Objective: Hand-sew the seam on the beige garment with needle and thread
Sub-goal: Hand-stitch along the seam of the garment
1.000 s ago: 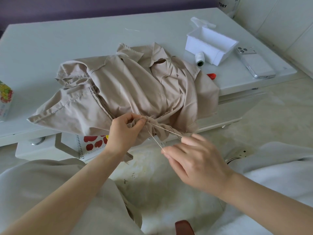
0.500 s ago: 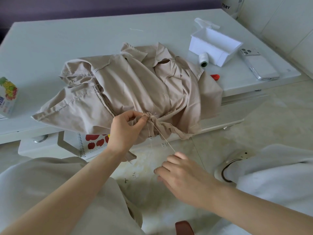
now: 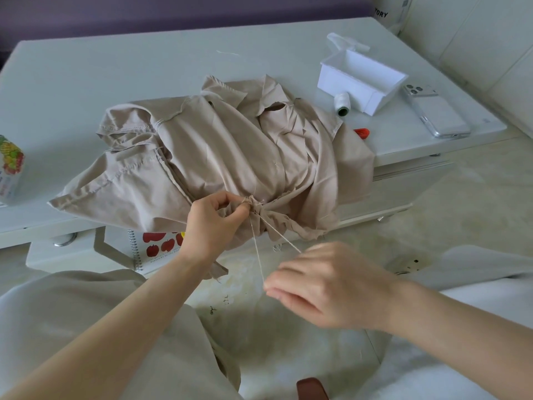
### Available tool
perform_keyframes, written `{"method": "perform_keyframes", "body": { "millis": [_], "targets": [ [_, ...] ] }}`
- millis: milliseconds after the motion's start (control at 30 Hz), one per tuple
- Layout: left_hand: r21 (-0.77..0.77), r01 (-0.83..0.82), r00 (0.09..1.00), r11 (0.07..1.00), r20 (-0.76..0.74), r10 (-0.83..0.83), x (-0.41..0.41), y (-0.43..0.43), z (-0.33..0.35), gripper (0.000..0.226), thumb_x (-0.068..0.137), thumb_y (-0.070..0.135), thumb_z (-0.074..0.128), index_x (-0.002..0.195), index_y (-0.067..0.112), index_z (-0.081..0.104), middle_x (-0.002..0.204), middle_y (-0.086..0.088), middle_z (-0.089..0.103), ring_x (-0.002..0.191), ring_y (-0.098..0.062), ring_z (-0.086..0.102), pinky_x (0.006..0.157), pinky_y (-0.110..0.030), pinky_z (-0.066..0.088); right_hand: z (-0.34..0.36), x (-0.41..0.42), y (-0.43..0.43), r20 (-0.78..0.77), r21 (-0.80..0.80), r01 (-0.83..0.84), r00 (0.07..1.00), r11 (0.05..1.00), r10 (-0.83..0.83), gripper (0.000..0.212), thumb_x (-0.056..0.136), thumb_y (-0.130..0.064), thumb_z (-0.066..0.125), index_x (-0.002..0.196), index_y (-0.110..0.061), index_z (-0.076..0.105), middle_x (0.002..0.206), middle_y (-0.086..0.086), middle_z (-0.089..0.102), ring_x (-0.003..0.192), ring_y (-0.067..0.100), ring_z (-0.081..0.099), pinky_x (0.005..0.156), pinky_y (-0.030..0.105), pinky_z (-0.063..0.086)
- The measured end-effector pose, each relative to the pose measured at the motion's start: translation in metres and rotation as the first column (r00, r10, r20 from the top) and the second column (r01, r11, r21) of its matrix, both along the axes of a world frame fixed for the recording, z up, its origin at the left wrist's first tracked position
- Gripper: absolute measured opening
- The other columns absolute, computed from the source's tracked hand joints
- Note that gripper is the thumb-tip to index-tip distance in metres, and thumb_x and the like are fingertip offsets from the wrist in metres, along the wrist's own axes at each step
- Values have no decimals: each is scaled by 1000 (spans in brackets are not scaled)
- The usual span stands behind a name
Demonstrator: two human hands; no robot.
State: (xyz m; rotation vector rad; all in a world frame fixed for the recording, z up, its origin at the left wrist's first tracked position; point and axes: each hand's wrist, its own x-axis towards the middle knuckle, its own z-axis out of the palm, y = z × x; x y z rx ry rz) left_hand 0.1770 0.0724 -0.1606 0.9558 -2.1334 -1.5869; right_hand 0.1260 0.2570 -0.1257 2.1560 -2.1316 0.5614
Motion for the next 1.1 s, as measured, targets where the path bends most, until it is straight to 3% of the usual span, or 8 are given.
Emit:
{"method": "perform_keyframes", "body": {
  "millis": [233,300,400,533,633,767,933,1100],
  "targets": [
    [-7,-13,998,1000,-59,13,3,1,0,20,86,12,68,67,17,66,59,14,66,60,2,58,63,-12,48,-41,21,4,-57,226,-28,998,974,41,34,96,-34,41,79,-19,66,77,-6,57,74,12,52,75,23,45],
    [11,-11,997,1000,-80,12,3,-1,1,21,86,13,68,66,19,66,58,15,65,61,1,58,63,-12,48,-41,19,3,-16,176,-13,1000,984,16,32,96,-33,44,88,-15,69,88,-2,59,86,15,52,90,26,41],
    [-33,110,991,993,-72,-112,5,0,5,14,86,13,68,73,18,70,65,13,68,67,-2,60,69,-16,50,-27,6,-6,201,2,254,947,967,-249,27,97,-25,43,106,-8,63,101,2,57,93,13,52,87,22,41],
    [-26,306,951,952,-49,-307,9,10,9,5,86,15,67,83,12,71,75,-1,70,67,-9,62,70,-28,54,-3,-21,-30,490,104,610,655,785,-574,34,99,-29,40,97,-7,66,90,-3,53,83,9,47,81,22,39],
    [-20,364,929,931,-69,-364,10,11,11,6,87,13,65,87,9,70,79,-10,68,69,-16,61,70,-33,54,6,-33,-42,585,450,548,415,705,-697,39,98,-37,44,86,-8,68,66,0,59,66,15,53,69,32,41],
    [-6,391,918,920,-67,-391,12,10,11,6,88,13,64,89,10,69,80,-14,67,67,-17,60,62,-29,54,5,-34,-48,754,576,403,74,711,-653,19,92,-27,57,86,-19,72,59,-12,56,53,0,49,54,12,38],
    [15,419,907,908,-59,-418,14,11,12,7,89,12,62,89,8,68,74,-4,67,62,-7,58,59,-19,51,-1,-35,-48,791,588,351,-61,728,-609,12,90,-20,60,88,-22,71,69,-9,59,61,2,49,59,14,39],
    [28,432,902,901,-28,-432,13,12,11,8,90,15,63,84,14,68,69,-2,58,60,-8,48,59,-17,40,-3,-45,-49,833,538,510,-198,671,-517,13,94,-18,55,86,-19,65,75,-7,61,65,2,53,64,17,39]
  ]
}}
